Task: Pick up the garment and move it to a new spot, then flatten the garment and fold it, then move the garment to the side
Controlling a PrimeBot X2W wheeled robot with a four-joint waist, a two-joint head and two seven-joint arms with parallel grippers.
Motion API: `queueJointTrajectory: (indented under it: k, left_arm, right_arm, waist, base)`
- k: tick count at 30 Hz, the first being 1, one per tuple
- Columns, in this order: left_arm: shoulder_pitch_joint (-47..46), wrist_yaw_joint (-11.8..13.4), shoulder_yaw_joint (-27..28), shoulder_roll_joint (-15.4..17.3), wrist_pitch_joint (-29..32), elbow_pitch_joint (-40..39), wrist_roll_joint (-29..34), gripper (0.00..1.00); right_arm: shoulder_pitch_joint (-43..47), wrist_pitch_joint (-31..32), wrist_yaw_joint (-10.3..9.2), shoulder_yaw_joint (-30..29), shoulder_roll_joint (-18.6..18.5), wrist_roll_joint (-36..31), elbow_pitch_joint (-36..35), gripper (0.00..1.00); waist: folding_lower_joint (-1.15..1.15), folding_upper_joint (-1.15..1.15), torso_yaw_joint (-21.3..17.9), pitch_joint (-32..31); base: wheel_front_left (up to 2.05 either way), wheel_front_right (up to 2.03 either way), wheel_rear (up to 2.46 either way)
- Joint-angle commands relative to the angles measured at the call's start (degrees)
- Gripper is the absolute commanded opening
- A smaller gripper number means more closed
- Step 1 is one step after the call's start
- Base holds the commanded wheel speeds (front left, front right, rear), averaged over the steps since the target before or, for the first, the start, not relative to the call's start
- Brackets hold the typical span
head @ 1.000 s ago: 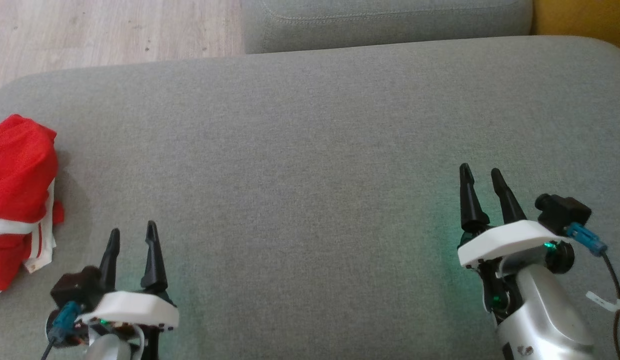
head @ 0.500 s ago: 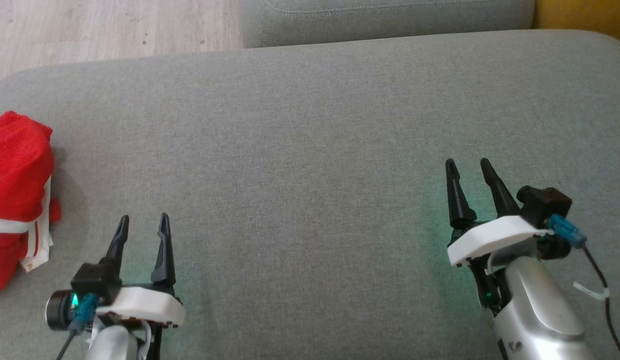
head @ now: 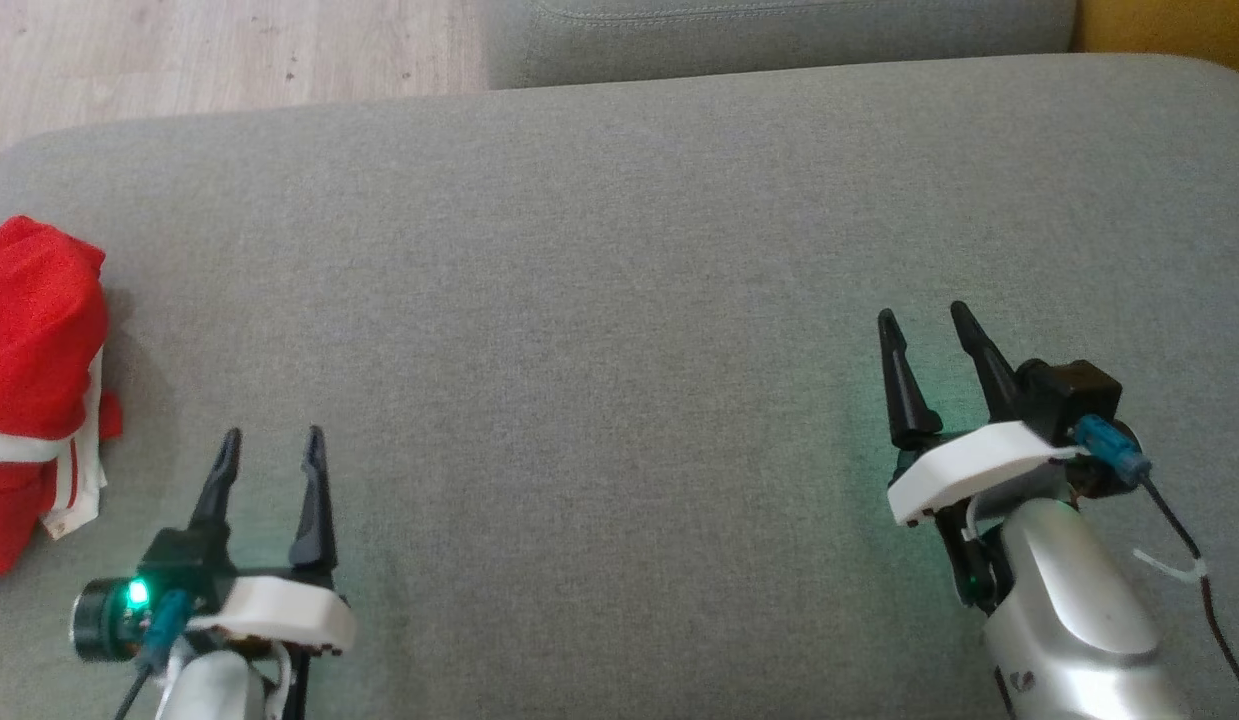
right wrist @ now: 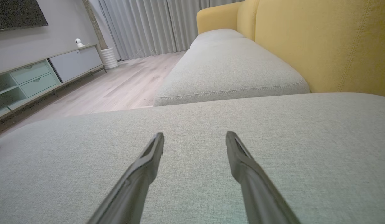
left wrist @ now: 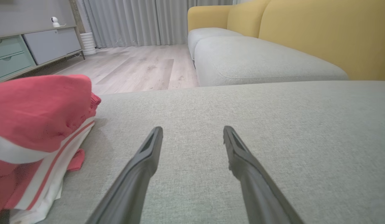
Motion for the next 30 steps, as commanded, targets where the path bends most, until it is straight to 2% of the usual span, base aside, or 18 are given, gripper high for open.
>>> queueJointTrajectory:
  k: [1, 6, 10, 15, 22, 30]
  left_arm:
    - [-2.66, 0.5, 3.09, 0.9, -0.71, -1.47, -0.66, 1.0]
    - [-2.09, 0.48, 4.5, 0.34, -0.71, -1.49, -0.84, 1.0]
    - [-2.06, 0.66, 4.97, -0.29, -0.71, -1.78, -0.87, 1.0]
    - [-1.61, 0.89, 5.25, -0.97, -0.71, -1.73, -0.83, 1.0]
    - [-0.14, 1.09, 6.59, -1.19, -0.71, -1.03, -0.75, 1.0]
    - [1.94, 1.77, 9.46, -0.71, -0.71, 0.82, -0.91, 1.0]
  right_arm:
    - [-1.76, -0.79, -0.04, 0.85, -0.16, -0.41, -1.34, 1.0]
    - [-1.37, -0.79, -0.04, 0.28, -0.16, -0.42, -1.22, 1.0]
    - [-0.88, -0.79, -0.04, 0.87, -0.16, -0.35, -1.4, 1.0]
    - [-0.08, -0.79, -0.04, 2.18, -0.16, 0.07, -1.08, 1.0]
    - [0.91, -0.79, -0.04, 4.91, -0.16, 1.9, 0.13, 1.0]
    - [1.52, -0.79, -0.04, 8.08, -0.16, 3.88, 1.43, 1.0]
  waist:
    - [0.0, 0.0, -0.05, -0.05]
    - [0.0, 0.0, 0.23, -0.17]
    - [0.0, 0.0, 2.28, -0.21]
    - [0.0, 0.0, 7.67, -0.65]
    - [0.0, 0.0, 17.17, -1.58]
    - [0.0, 0.0, 23.03, -2.34]
  base:
    - [0.0, 0.0, 0.0]
    - [0.0, 0.0, 0.0]
    - [0.0, 0.0, 0.0]
    - [0.0, 0.0, 0.0]
    - [0.0, 0.0, 0.0]
    - [0.0, 0.0, 0.0]
